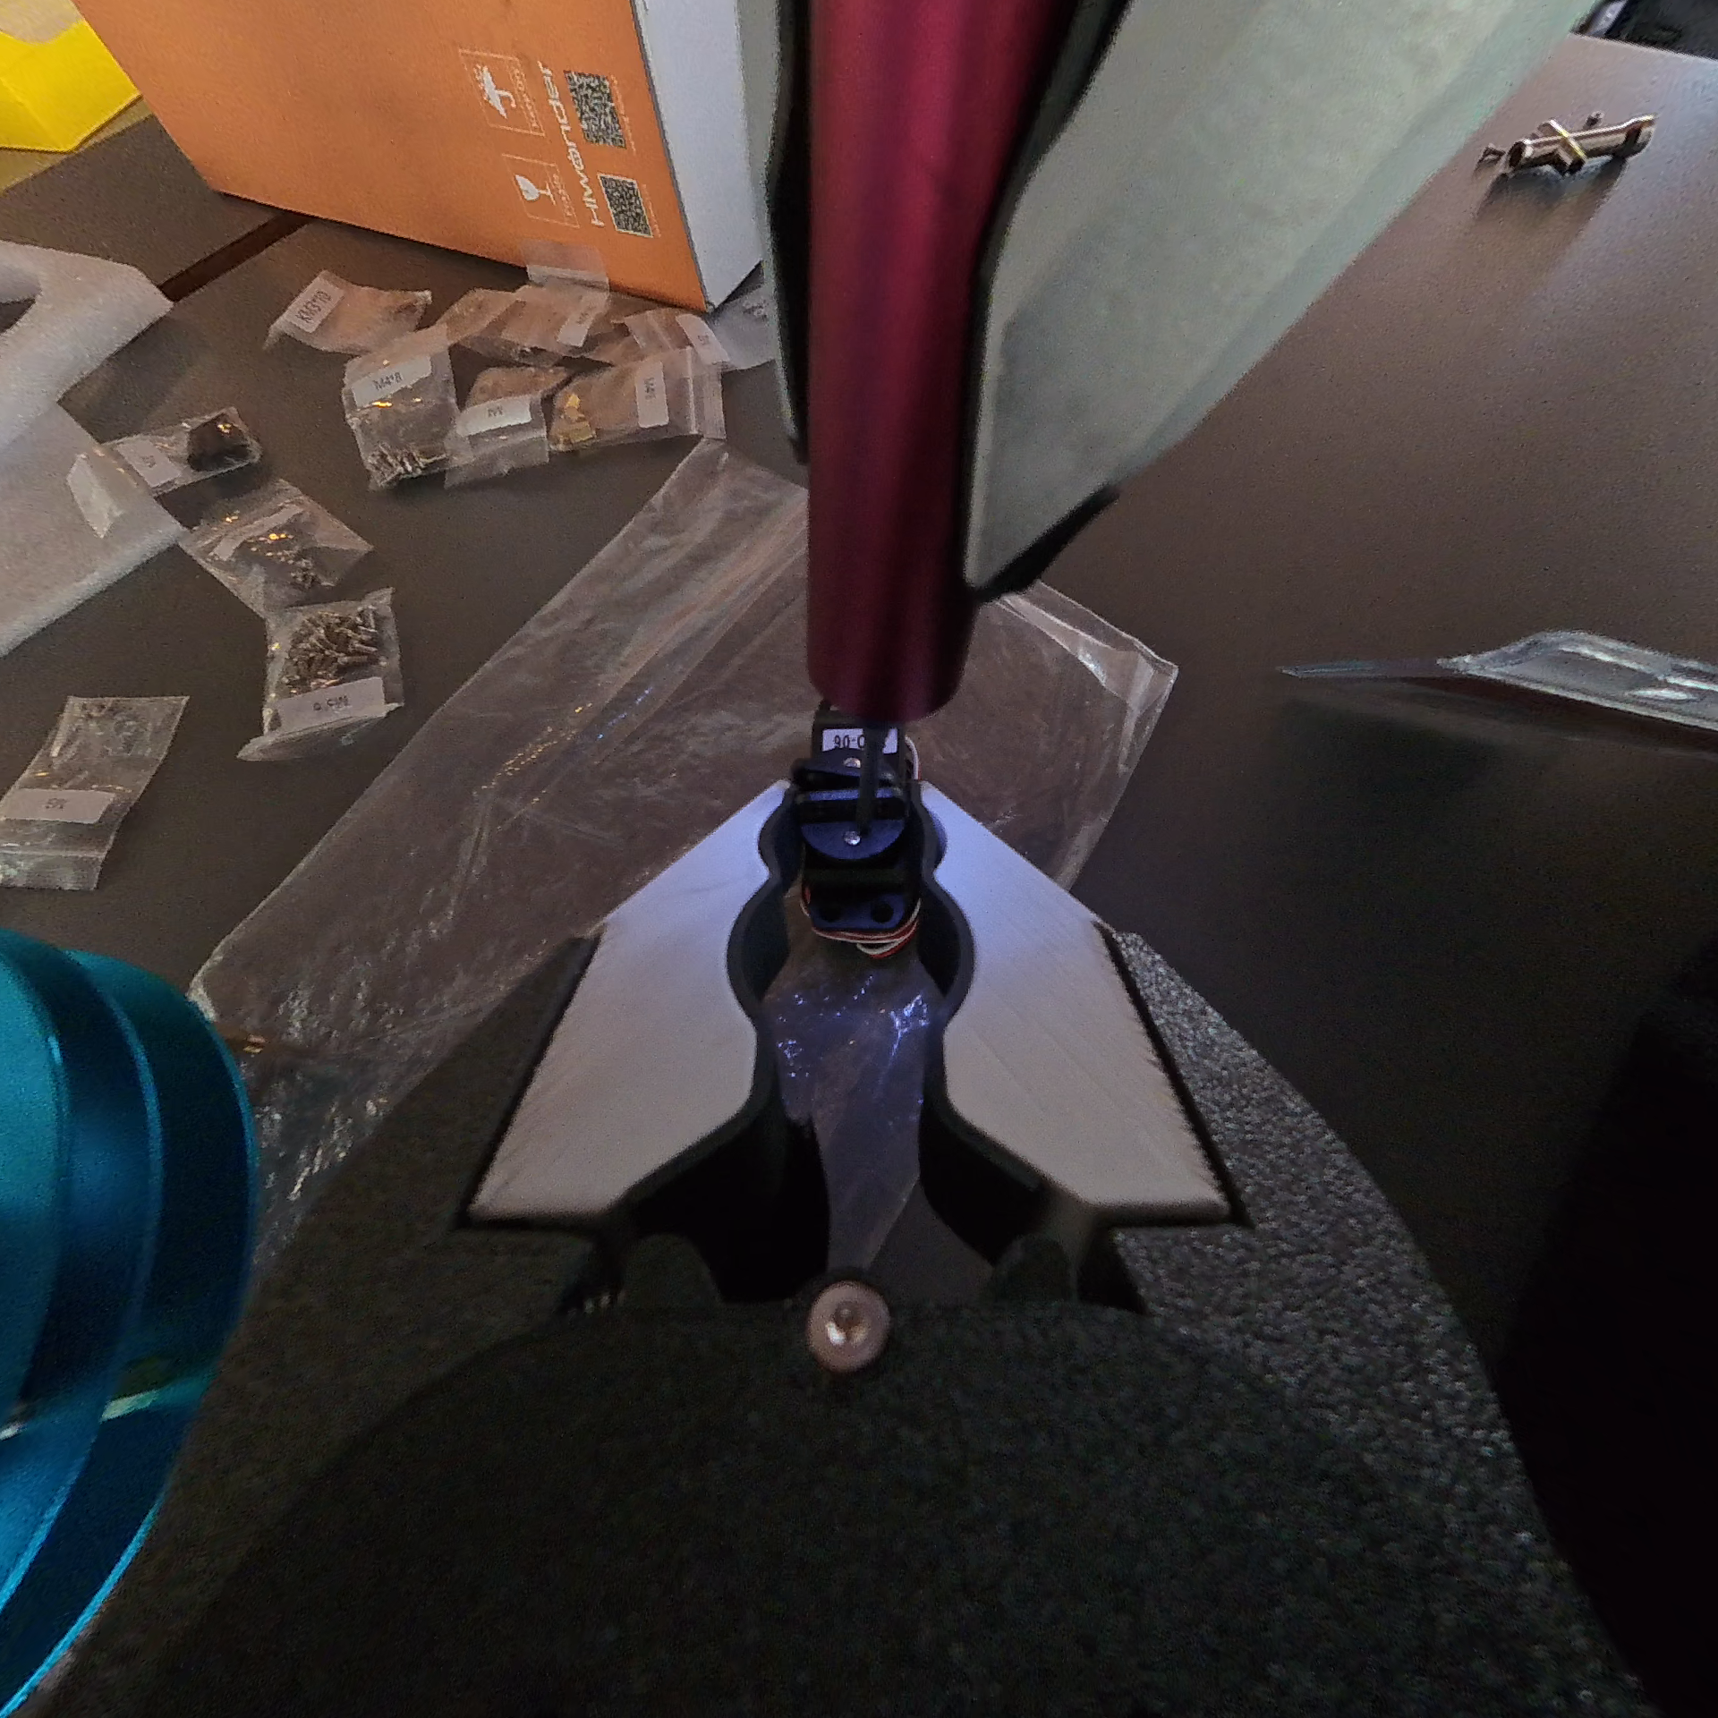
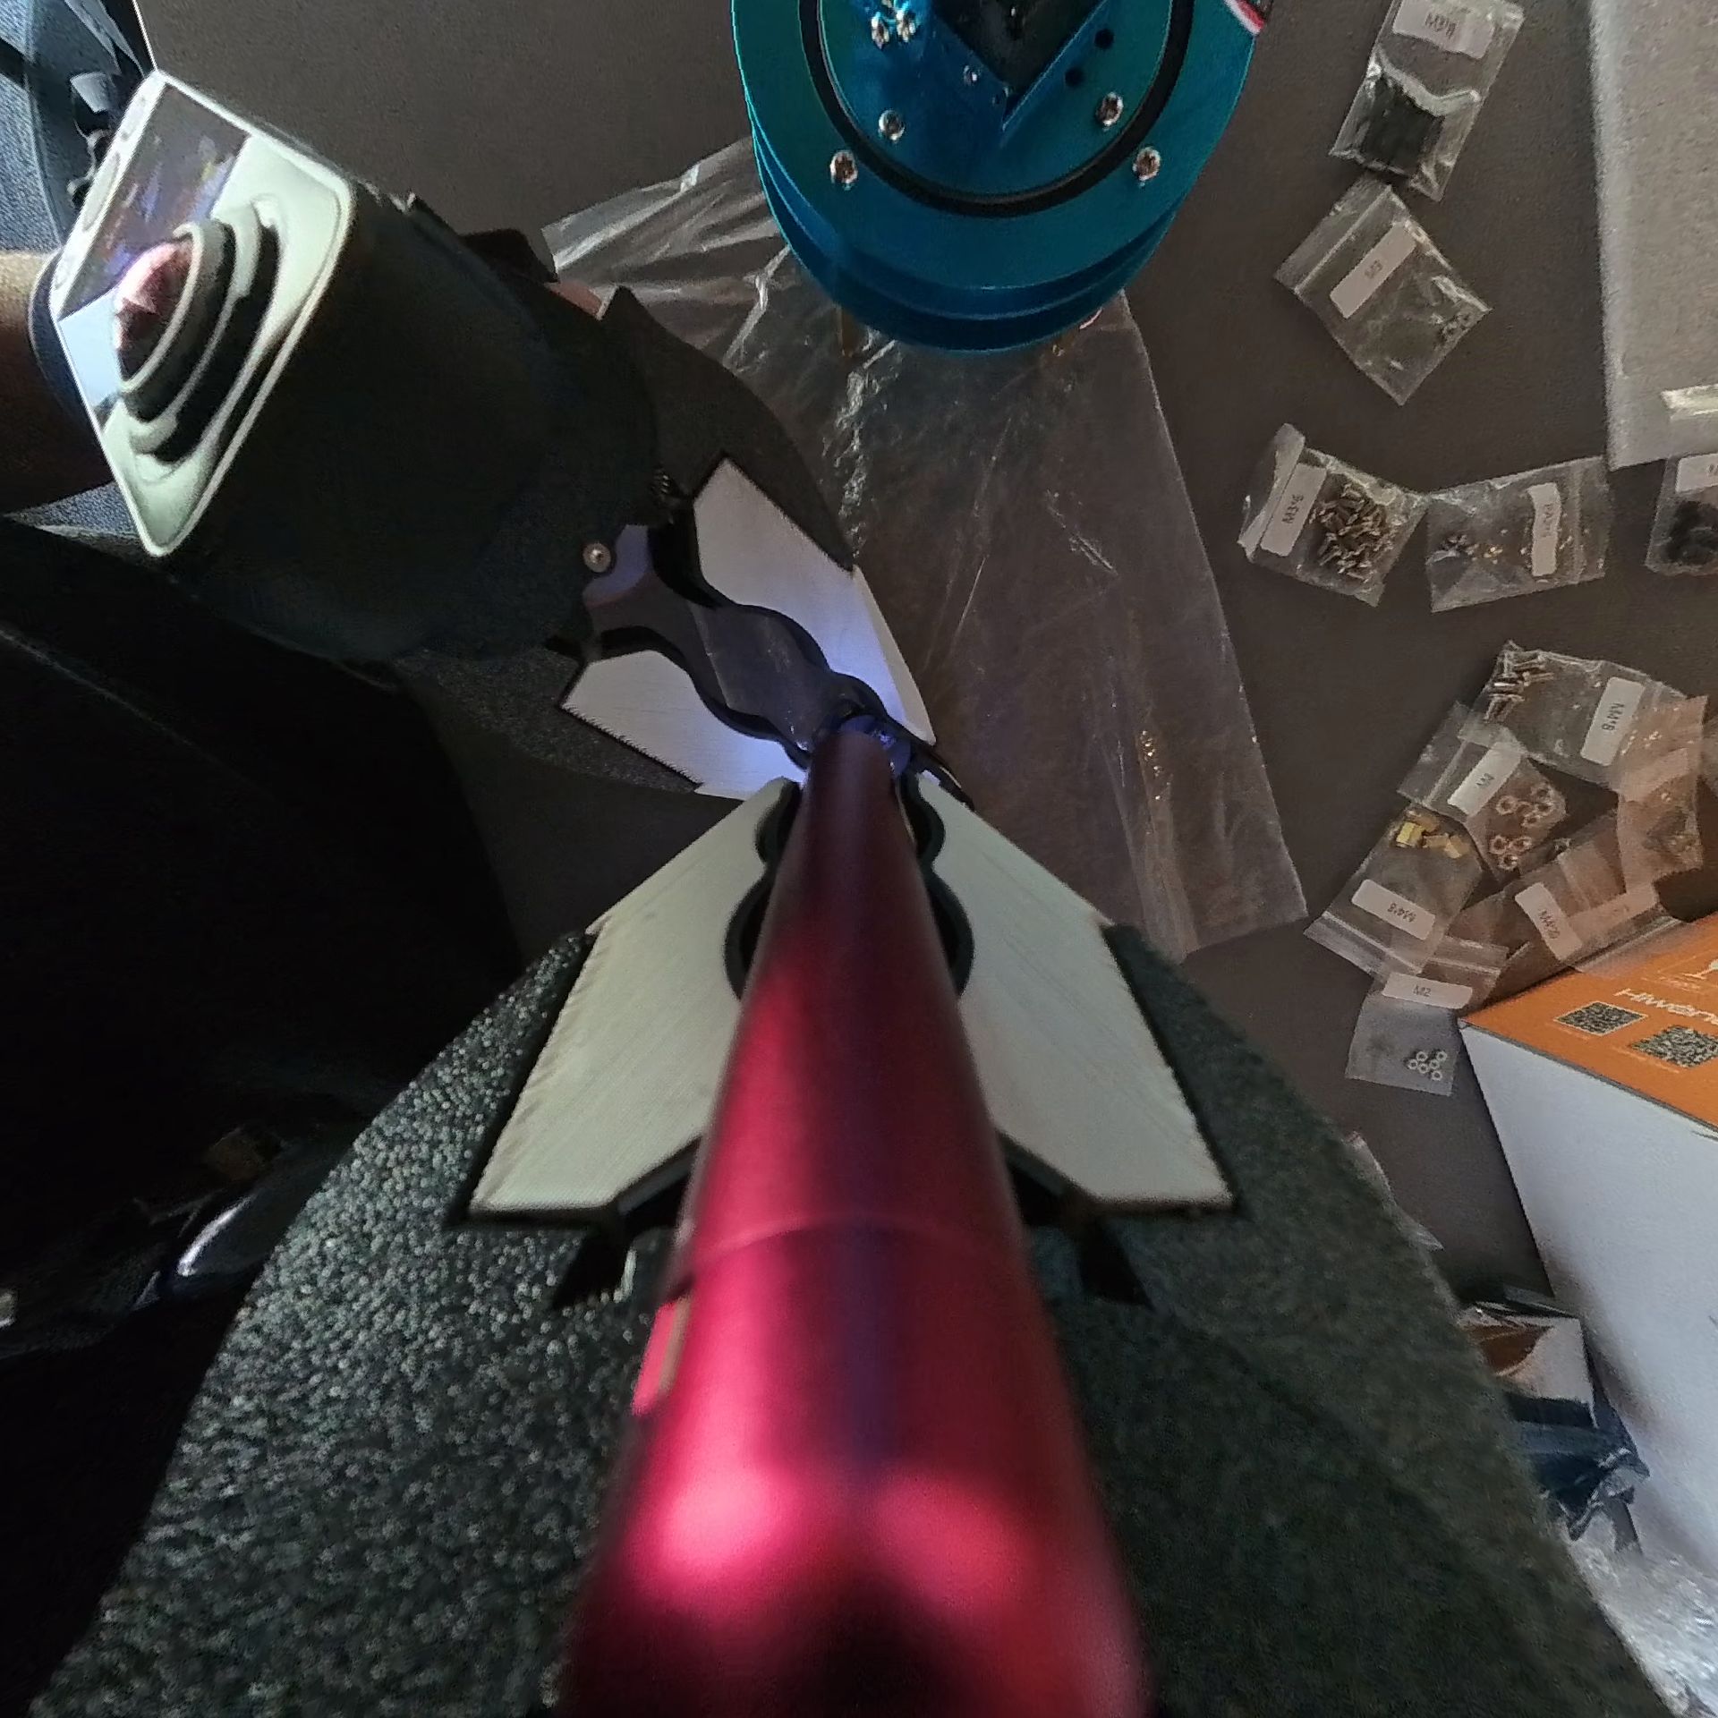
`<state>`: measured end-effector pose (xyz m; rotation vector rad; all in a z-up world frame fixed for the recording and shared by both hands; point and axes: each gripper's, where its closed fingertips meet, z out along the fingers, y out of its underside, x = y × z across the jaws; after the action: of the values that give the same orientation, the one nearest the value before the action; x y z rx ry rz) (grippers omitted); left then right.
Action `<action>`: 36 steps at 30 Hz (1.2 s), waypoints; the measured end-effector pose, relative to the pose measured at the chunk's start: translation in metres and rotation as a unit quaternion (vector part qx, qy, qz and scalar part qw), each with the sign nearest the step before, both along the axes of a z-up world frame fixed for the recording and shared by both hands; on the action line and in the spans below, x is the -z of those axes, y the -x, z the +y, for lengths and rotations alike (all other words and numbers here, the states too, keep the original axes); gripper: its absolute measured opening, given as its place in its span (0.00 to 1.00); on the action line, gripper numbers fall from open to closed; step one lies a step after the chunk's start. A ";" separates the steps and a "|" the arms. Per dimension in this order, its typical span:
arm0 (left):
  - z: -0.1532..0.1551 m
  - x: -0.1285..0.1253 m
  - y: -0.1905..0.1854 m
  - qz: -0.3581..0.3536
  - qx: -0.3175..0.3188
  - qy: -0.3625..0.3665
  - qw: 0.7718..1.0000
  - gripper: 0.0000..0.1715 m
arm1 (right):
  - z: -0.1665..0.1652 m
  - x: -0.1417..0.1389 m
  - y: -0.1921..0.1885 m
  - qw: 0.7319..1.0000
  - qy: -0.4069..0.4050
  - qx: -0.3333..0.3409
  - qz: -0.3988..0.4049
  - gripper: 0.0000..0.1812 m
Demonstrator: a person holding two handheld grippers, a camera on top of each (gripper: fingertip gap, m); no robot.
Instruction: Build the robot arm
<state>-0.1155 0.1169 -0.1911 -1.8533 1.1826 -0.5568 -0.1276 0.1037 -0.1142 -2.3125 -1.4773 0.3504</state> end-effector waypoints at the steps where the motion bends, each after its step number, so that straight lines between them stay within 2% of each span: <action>1: 0.000 0.000 0.000 0.000 0.000 0.001 1.000 0.12 | 0.000 0.000 0.000 1.000 0.001 0.000 0.001 0.13; 20: 0.000 0.000 0.000 -0.002 -0.001 0.003 1.000 0.12 | 0.001 0.001 0.002 1.000 -0.003 -0.004 -0.006 0.14; 36: 0.001 0.001 -0.001 -0.004 0.001 0.012 1.000 0.13 | 0.002 0.001 0.004 0.999 -0.014 -0.033 -0.033 0.13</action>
<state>-0.1150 0.1175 -0.1920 -1.8677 1.1774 -0.5824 -0.1316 0.1053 -0.1155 -2.2787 -1.5835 0.2720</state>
